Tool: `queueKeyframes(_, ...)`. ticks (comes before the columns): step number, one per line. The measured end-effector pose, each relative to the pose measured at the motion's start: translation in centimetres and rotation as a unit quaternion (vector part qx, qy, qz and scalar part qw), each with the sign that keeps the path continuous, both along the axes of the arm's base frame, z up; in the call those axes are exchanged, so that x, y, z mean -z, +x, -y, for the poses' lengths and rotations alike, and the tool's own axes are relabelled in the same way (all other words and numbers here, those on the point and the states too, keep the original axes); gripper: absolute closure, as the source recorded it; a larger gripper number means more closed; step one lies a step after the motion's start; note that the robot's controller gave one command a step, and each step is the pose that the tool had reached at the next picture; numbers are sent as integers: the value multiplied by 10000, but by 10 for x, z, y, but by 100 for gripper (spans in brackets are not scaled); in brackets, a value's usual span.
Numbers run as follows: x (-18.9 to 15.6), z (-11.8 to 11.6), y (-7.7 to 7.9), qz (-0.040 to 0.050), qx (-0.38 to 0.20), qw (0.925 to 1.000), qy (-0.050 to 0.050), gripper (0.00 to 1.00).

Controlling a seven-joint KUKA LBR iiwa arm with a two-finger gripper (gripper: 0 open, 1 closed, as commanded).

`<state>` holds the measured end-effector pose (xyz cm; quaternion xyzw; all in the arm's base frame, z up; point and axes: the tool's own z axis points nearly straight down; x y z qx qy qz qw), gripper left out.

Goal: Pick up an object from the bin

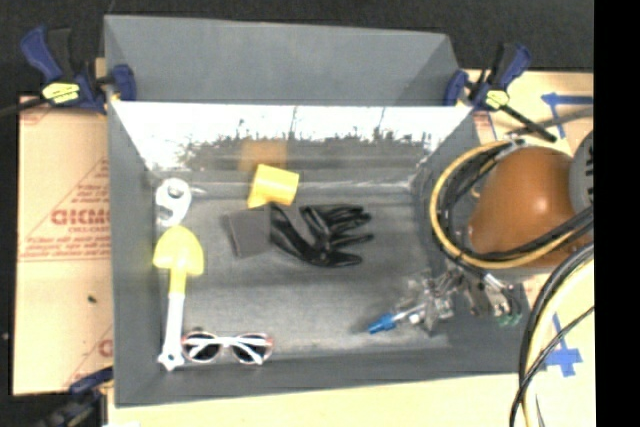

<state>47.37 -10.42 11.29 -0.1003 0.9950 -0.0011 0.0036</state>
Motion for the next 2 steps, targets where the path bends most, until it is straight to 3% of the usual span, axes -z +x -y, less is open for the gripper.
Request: queueKeyframes(2,-23,0,0,-1,0,10000,-2,100)
